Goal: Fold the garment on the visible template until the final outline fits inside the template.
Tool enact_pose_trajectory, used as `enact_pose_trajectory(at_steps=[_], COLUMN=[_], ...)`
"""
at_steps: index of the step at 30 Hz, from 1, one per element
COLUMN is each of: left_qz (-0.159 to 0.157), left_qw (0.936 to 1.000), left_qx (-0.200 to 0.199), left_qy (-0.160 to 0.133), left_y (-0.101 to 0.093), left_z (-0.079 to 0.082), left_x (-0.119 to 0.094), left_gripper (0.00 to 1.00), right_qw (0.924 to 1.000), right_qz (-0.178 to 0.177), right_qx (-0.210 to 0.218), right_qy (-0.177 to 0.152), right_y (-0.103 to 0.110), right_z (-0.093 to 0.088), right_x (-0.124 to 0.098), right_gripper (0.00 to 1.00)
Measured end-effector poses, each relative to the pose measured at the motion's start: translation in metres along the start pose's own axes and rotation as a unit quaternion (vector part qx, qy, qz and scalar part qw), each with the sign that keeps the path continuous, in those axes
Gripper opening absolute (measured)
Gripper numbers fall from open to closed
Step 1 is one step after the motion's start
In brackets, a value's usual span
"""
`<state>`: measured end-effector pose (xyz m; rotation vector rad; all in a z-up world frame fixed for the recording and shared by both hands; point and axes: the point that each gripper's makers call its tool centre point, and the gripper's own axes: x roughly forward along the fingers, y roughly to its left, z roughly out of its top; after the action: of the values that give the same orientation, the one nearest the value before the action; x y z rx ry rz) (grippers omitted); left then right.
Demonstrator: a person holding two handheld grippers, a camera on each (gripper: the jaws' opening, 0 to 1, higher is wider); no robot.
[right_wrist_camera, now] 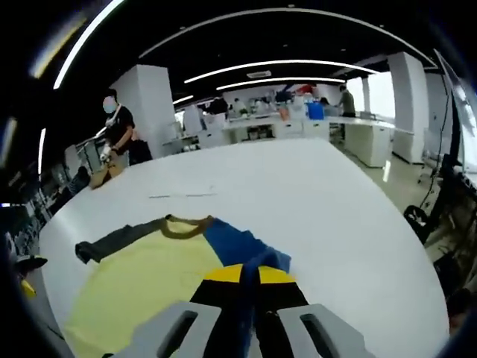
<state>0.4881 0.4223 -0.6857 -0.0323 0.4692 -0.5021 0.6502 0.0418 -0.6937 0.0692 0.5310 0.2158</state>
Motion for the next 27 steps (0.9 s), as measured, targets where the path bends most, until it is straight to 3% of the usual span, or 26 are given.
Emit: enact_pose_trajectory(at_steps=[8, 14, 19, 27], left_qz=[0.005, 0.005, 0.004, 0.004], left_qw=[1.0, 1.0, 0.9998, 0.9998], left_qx=[-0.003, -0.005, -0.014, -0.016], left_qy=[-0.005, -0.005, -0.01, -0.007], left_y=[0.003, 0.003, 0.004, 0.003], left_z=[0.002, 0.001, 0.001, -0.001], left_x=[-0.002, -0.002, -0.003, -0.003], left_gripper=[0.87, 0.87, 0.88, 0.87], right_qw=[0.9959, 0.9916, 0.9863, 0.9786], right_qz=[0.046, 0.085, 0.106, 0.117], right_qx=[-0.074, -0.087, -0.105, -0.125], right_qy=[0.026, 0.045, 0.07, 0.114], right_y=[0.07, 0.111, 0.137, 0.154], right_z=[-0.011, -0.027, -0.05, -0.092], right_x=[0.017, 0.032, 0.041, 0.048], right_gripper=[0.0, 0.0, 0.0, 0.0])
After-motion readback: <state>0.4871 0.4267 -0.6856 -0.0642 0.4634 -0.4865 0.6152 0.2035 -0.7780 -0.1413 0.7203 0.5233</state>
